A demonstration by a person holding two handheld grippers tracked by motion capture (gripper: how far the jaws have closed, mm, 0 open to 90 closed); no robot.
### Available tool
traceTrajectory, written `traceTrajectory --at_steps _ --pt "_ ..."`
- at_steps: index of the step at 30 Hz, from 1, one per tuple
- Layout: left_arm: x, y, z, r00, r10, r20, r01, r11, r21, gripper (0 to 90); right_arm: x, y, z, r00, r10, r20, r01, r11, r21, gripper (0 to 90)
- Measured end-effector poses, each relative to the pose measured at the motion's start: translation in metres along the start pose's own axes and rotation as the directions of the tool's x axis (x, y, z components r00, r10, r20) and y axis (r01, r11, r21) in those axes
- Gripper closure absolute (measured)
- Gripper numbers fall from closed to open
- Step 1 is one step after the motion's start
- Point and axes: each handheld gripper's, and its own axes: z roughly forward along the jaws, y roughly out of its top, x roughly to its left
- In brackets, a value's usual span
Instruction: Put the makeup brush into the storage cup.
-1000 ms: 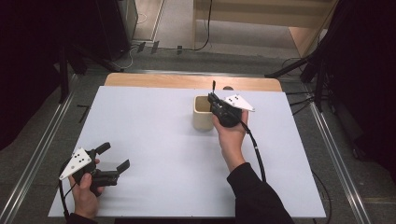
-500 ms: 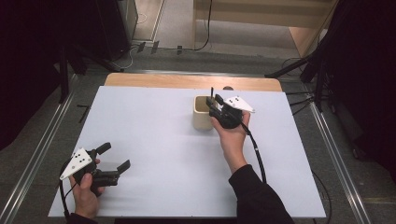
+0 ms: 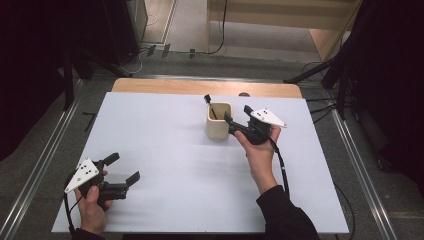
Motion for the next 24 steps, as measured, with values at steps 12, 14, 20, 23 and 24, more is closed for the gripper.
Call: traceTrajectory --at_steps 12,14,20,23,24 --pt "0.001 0.000 0.000 1.0000 0.000 -0.001 0.000 1.0000 0.000 0.0 -0.005 -0.014 -0.024 0.9995 -0.033 0.003 0.033 0.999 0.013 14.3" --pt "0.001 0.000 0.000 1.0000 0.000 0.000 0.000 1.0000 0.000 0.0 -0.005 -0.017 -0.027 0.9990 -0.043 0.010 0.042 0.999 0.021 14.0" --pt "0.000 0.000 0.000 1.0000 0.002 -0.002 -0.002 1.0000 0.001 0.0 -0.005 -0.024 -0.036 0.9971 -0.075 0.010 0.074 0.997 0.038 7.8" --pt "0.000 0.000 0.000 1.0000 0.000 -0.002 0.000 1.0000 -0.001 0.0 -0.004 -0.027 -0.040 0.9962 -0.087 0.012 0.086 0.996 0.038 5.1" --pt "0.000 0.000 0.000 1.0000 0.001 -0.002 -0.001 1.0000 -0.001 0.0 -0.004 -0.028 -0.041 0.9956 -0.092 0.013 0.092 0.995 0.039 3.2"
